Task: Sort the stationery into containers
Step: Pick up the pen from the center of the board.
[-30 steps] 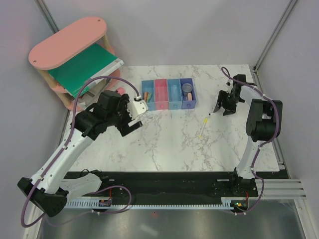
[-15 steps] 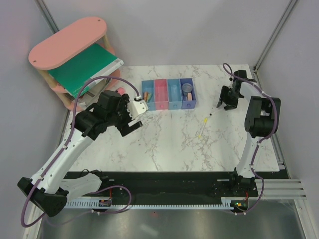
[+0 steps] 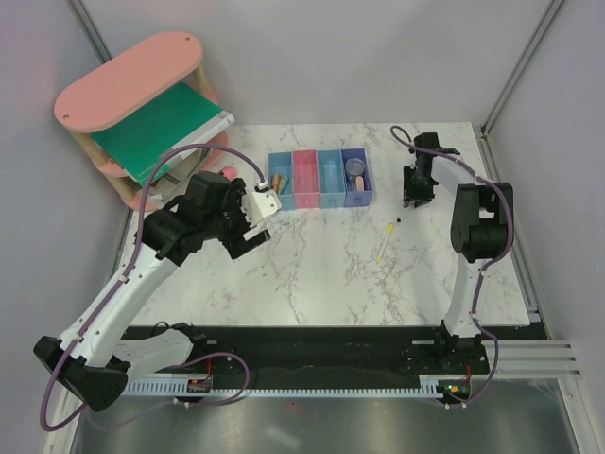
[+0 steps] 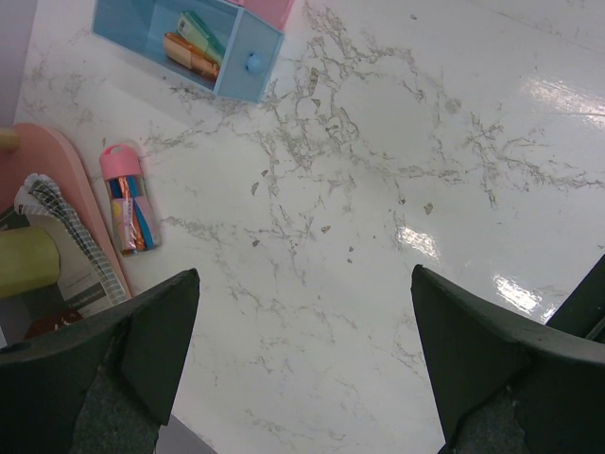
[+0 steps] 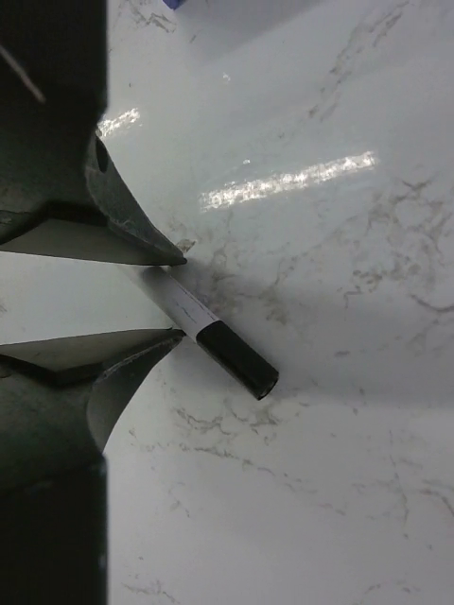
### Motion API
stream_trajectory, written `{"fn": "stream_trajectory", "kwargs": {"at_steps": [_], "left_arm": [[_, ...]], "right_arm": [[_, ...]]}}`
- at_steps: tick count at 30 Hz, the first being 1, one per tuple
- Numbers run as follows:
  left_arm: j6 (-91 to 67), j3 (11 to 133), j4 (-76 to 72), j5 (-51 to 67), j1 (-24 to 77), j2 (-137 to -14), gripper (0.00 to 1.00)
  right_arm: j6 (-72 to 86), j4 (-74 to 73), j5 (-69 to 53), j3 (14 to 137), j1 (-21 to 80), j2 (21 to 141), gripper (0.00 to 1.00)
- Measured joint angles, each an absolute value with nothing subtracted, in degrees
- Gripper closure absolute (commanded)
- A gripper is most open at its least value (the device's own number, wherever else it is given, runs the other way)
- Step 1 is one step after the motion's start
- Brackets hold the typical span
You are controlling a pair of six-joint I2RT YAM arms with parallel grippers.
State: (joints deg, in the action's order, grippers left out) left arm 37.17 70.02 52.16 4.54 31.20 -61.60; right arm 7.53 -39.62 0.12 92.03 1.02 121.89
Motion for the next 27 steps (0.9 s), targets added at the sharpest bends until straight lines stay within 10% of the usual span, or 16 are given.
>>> {"fn": "stream_trajectory", "kwargs": {"at_steps": [12,27], "left_arm": [[37.1,69.9,52.1,4.6,31.0,-61.3,0.0],[35.6,65.3,51.6,4.8,30.1,-58.6,0.0]], "right_arm": [[5.7,-39.0,3.1,91.6,4.4,121.9,0.99],[3.0,-41.3,2.7,91.7,4.7,120.2,1.0]]}}
